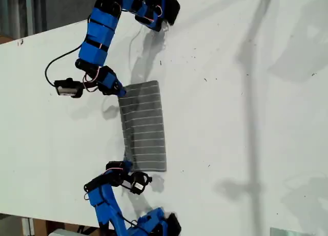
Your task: Grasp corners of a square towel and fold twice.
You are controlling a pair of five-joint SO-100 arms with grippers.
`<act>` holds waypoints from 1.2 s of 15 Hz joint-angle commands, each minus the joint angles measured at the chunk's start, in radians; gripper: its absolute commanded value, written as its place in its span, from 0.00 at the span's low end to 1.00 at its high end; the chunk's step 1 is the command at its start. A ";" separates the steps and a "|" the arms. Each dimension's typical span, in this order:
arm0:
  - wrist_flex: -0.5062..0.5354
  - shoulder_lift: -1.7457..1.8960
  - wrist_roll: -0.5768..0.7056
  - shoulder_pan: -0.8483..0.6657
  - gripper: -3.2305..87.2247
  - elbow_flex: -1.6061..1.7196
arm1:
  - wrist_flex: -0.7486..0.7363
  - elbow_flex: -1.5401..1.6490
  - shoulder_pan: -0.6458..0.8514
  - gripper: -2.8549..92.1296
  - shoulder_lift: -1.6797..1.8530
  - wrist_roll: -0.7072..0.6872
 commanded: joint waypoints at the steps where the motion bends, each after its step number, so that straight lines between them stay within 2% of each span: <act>1: -0.069 -0.094 0.038 -0.044 0.03 -0.063 | -0.025 -0.084 0.023 0.03 -0.152 -0.037; 3: -0.020 -0.149 0.083 -0.110 0.03 -0.190 | 0.008 -0.233 0.083 0.03 -0.279 -0.083; 5: 0.089 -0.229 0.106 -0.155 0.03 -0.336 | 0.038 -0.288 0.129 0.03 -0.302 -0.100; 10: 0.290 0.012 -0.021 0.092 0.03 -0.468 | 0.150 -0.261 0.011 0.03 -0.015 -0.092; 13: 0.273 0.140 -0.129 0.241 0.03 -0.331 | 0.181 -0.153 -0.120 0.03 0.104 -0.037; 18: 0.089 0.353 -0.247 0.360 0.03 0.087 | 0.107 0.089 -0.252 0.03 0.198 0.051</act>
